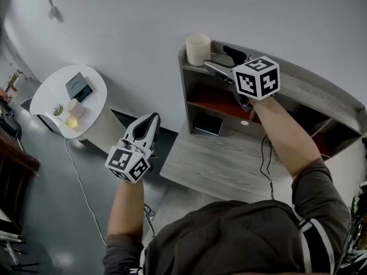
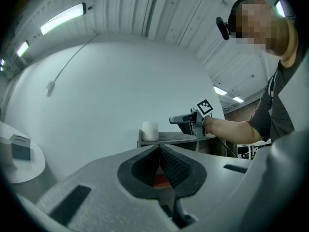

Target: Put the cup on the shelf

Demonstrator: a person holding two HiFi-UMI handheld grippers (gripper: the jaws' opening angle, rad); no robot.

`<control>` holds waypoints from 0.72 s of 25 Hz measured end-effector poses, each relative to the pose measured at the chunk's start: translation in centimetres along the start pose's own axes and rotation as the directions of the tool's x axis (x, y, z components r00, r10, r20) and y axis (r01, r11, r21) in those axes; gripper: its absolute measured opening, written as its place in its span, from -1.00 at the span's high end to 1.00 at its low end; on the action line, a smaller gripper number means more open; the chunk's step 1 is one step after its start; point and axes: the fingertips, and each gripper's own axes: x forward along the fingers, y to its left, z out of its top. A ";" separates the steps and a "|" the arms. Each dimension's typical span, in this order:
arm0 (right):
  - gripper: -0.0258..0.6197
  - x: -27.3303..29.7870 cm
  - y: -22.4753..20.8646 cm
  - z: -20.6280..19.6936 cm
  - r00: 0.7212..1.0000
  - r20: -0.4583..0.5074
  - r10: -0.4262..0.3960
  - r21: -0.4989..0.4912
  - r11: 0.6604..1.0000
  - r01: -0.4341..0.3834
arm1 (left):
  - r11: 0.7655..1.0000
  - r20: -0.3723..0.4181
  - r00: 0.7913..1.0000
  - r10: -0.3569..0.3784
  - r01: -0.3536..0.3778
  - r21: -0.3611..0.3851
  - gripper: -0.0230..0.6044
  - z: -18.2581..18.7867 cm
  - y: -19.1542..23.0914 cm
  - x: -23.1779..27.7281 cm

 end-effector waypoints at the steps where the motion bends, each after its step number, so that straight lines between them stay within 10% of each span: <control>1: -0.07 -0.9 0.4 -0.4 1.000 0.007 0.000 -0.002 1.000 0.000 | 1.000 0.003 1.000 -0.008 0.008 0.001 0.93 0.2 -0.3 0.3; 13: 0.95 -10.0 1.8 -8.5 1.000 0.023 -0.022 0.133 0.991 0.019 | 0.999 0.000 0.999 -0.047 0.047 0.014 0.93 0.7 -2.7 2.0; 18: 0.95 -11.1 2.2 -9.8 0.999 0.033 -0.010 0.155 0.988 0.005 | 0.999 0.002 0.999 -0.045 0.045 0.006 0.93 0.4 -3.2 2.2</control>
